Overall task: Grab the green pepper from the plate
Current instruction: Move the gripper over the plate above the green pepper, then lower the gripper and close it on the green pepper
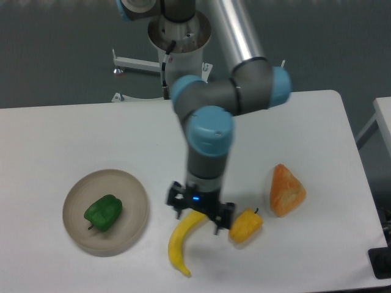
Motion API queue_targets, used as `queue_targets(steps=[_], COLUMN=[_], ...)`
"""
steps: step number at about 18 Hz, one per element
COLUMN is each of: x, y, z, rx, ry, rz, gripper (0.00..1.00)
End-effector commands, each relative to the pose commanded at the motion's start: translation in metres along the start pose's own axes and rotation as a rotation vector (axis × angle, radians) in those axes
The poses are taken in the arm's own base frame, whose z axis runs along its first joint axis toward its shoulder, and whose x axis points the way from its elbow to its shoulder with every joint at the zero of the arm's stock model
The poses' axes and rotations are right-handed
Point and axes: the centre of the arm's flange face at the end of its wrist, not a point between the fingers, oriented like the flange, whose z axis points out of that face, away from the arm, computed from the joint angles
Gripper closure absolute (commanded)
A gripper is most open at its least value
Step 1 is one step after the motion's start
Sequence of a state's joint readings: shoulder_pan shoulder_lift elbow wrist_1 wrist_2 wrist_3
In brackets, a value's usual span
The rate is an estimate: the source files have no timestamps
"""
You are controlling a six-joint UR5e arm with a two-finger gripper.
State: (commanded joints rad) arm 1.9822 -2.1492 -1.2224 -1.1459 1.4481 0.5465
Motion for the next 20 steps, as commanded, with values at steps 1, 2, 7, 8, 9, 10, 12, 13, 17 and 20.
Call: queue_targets(steps=[1, 2, 7, 8, 9, 10, 12, 13, 17, 20], x=[0.014, 0.036, 0.090, 0.093, 0.101, 0.104, 0.106, 0.107, 0.110, 0.114], y=[-0.005, -0.013, -0.014, -0.012, -0.009, -0.009, -0.008, -0.008, -0.009, -0.007], z=[0.003, 0.009, 0.037, 0.042, 0.050, 0.051, 0.056, 0.061, 0.074, 0.076], rx=[-0.001, -0.005, -0.035, -0.037, -0.042, -0.043, -0.050, -0.055, -0.065, -0.069], ry=[0.007, 0.019, 0.048, 0.052, 0.054, 0.057, 0.059, 0.064, 0.066, 0.071], rz=[-0.007, -0.006, 0.058, 0.064, 0.077, 0.083, 0.108, 0.118, 0.151, 0.153], gripper=[0.00, 0.00, 0.00, 0.00, 0.00, 0.00, 0.00, 0.00, 0.00, 0.00])
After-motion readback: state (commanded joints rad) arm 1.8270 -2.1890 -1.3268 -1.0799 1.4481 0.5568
